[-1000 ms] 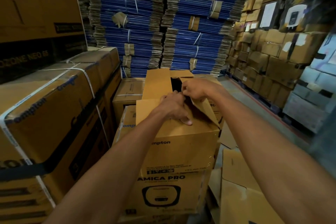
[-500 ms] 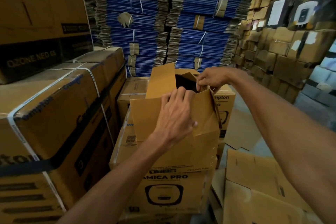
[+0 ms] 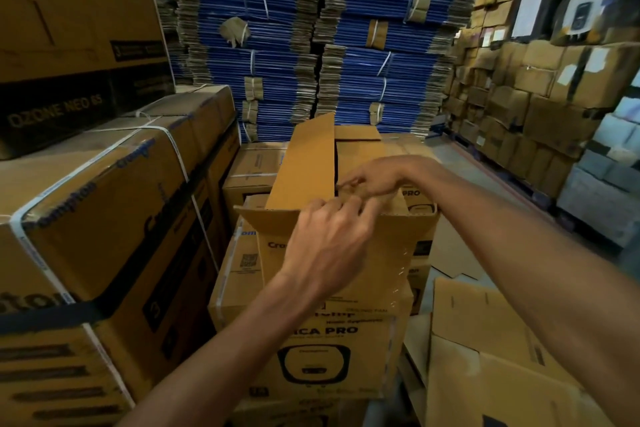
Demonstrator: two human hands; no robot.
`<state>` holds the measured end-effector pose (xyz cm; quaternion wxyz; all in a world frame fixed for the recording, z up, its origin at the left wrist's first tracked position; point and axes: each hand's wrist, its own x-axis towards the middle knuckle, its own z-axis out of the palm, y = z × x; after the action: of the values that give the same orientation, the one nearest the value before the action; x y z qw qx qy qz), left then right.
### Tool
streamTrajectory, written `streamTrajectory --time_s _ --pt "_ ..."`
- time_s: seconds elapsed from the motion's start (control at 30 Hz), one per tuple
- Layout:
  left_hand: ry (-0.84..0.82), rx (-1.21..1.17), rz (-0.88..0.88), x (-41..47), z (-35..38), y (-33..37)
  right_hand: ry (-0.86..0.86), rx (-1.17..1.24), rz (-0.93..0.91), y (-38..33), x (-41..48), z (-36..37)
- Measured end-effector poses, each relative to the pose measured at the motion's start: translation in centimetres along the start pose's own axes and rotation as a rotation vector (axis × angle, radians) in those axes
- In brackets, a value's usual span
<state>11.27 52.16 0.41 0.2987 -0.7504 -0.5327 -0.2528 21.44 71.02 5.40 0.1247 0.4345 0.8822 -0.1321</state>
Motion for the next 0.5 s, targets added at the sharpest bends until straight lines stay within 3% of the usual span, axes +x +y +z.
streamTrajectory --time_s 0.1,0.2,0.33,0.4,0.5 --pt "-0.143 0.038 0.026 -0.9 -1.5 -1.1 -0.087 -0.107 -0.037 -0.9 -0.1 1.6" --pt "-0.357 -0.022 0.028 -1.4 -2.9 -0.8 -0.078 -0.047 -0.070 -2.0 -1.2 2.2" --pt "-0.659 -0.369 -0.113 -2.0 -4.8 -0.5 -0.142 0.005 -0.130 -2.4 -3.0 3.3" --pt "-0.722 -0.547 -0.170 -2.1 -4.6 -1.0 -0.158 -0.015 -0.120 -2.1 -3.6 4.1" --pt "-0.772 -0.633 -0.265 -1.9 -2.8 -2.6 -0.073 0.077 -0.100 -1.4 -4.1 5.4"
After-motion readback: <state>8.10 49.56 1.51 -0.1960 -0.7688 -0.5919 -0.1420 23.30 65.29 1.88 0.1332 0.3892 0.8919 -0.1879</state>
